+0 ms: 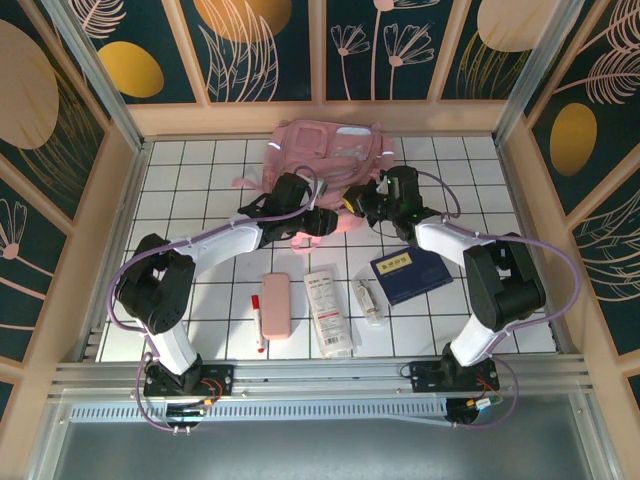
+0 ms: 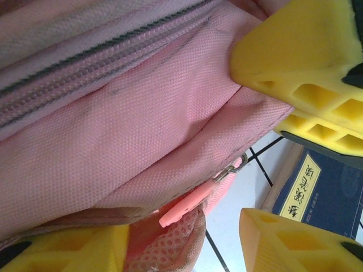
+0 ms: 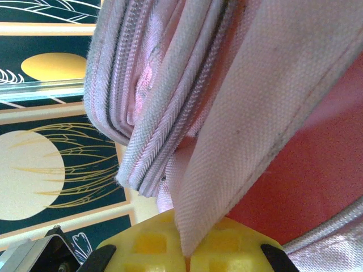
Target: Pack books, pencil case, and school supplies into a backpack
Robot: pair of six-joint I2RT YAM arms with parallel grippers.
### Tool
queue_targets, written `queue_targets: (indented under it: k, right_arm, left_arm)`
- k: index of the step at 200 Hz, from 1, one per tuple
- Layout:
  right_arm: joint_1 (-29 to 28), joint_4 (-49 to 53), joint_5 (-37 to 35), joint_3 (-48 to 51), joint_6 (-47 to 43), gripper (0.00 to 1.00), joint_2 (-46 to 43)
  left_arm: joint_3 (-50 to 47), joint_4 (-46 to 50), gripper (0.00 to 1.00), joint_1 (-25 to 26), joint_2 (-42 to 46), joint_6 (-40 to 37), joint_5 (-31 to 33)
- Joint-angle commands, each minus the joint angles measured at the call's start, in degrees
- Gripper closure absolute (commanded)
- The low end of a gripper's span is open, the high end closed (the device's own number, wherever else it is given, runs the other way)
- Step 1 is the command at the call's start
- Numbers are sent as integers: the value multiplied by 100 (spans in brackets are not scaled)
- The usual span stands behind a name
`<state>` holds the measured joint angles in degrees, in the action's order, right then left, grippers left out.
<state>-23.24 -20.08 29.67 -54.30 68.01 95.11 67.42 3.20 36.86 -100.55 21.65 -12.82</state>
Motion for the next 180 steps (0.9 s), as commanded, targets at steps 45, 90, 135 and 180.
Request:
queue_targets:
  k: [45, 90, 135, 180]
  right_arm:
    - [-166, -200, 311, -336, -171, 100, -142]
    - [-180, 43, 174, -221, -308, 100, -254]
    - [-174, 501, -13, -300, -532, 100, -321]
    - [-183, 464, 17, -309, -508, 100, -309]
  left_arm:
    - [-48, -1169, 67, -39, -116, -18, -1484]
    - [130, -865, 91, -36, -149, -304, -1318]
    - [98, -593, 99, -86, -125, -277, -547]
    - [40, -871, 62, -83, -234, -93, -1068]
